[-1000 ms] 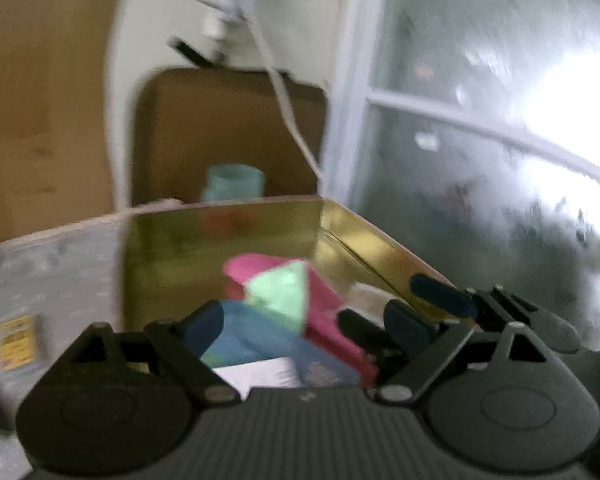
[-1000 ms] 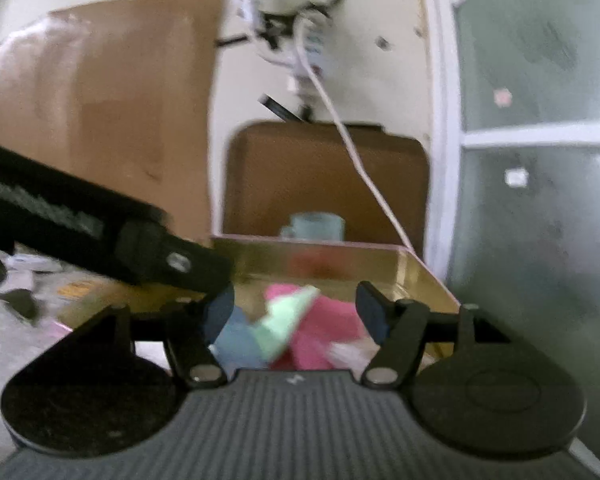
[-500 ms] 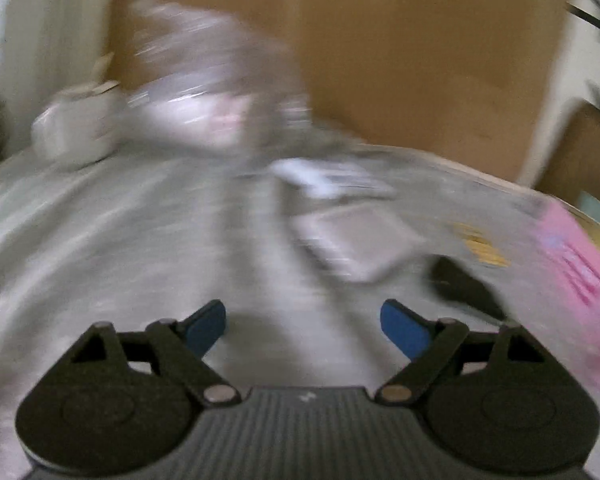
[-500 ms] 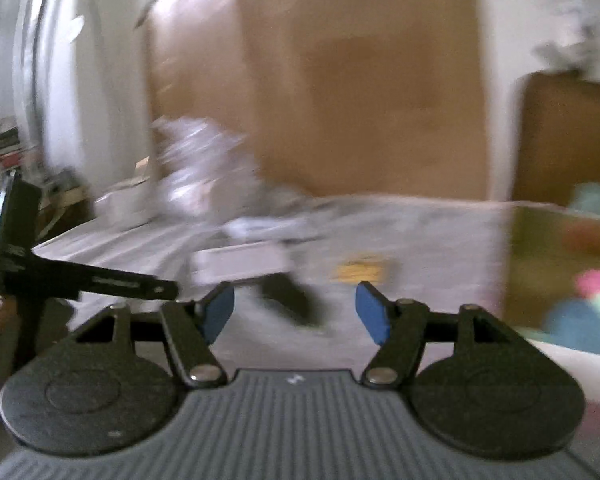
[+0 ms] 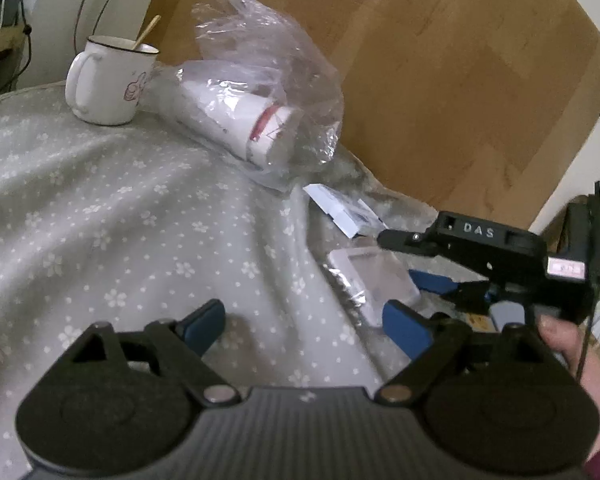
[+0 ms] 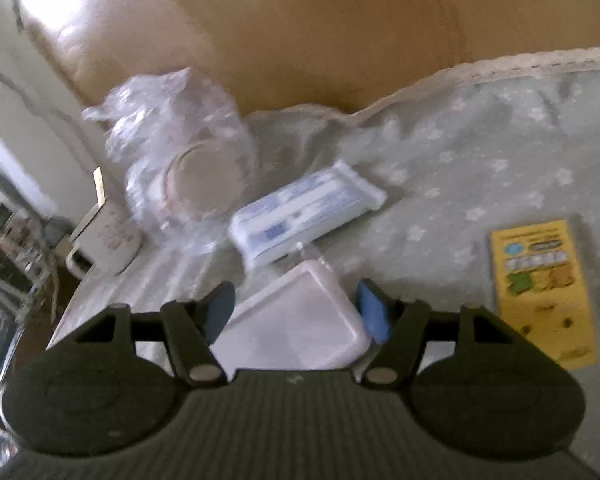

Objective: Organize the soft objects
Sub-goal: 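Grasp the white plastic case with the right gripper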

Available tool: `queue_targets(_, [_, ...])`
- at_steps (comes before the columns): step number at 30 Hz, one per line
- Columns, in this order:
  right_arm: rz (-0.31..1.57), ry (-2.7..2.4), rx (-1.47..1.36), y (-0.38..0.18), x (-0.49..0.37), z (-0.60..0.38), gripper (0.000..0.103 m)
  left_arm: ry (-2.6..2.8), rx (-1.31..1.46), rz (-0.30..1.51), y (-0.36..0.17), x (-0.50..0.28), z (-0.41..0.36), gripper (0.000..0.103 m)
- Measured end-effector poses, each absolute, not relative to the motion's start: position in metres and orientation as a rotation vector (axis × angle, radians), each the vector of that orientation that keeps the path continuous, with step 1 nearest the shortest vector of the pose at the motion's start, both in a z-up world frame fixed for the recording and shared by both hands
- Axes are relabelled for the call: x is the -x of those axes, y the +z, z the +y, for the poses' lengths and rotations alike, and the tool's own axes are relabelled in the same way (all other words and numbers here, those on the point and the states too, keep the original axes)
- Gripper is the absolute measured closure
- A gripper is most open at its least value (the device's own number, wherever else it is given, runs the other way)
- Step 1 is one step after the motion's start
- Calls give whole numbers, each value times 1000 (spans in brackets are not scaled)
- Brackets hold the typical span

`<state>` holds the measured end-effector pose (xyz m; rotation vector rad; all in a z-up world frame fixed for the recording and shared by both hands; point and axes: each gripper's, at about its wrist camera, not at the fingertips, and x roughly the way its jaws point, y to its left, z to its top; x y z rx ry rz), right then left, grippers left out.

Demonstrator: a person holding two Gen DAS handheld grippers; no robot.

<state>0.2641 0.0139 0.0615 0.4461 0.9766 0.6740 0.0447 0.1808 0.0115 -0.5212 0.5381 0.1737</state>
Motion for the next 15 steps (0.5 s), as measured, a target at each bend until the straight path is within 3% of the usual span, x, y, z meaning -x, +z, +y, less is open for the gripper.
queue_targets(1, [1001, 728, -473, 62, -257, 14, 41, 177, 520, 537, 12, -45, 180, 14])
queue_targets(3, [1051, 817, -508, 60, -241, 16, 73, 179, 523, 536, 12, -45, 180, 18])
queue_targets(4, [1063, 854, -502, 59, -227, 17, 76, 181, 524, 536, 12, -45, 180, 20])
queue_targets(6, [1052, 896, -469, 61, -201, 19, 85, 187, 523, 538, 12, -46, 181, 33])
queue_targets(8, [1028, 903, -458, 64, -178, 16, 85, 181, 526, 543, 12, -46, 181, 45])
queue_targets(10, [1005, 897, -446, 68, -162, 12, 85, 166, 526, 553, 11, -45, 182, 45])
queue_targets(11, [981, 887, -424, 72, -152, 10, 82, 164, 521, 558, 12, -44, 182, 40])
queue_targets(13, [939, 879, -393, 79, -139, 3, 82, 164, 501, 563, 14, -39, 180, 22])
queue_targets(14, [928, 879, -387, 82, -135, -2, 78, 189, 480, 556, 17, -34, 179, 10])
queue_targets(15, [916, 875, -379, 86, -131, -7, 71, 223, 453, 534, 21, -25, 176, 6])
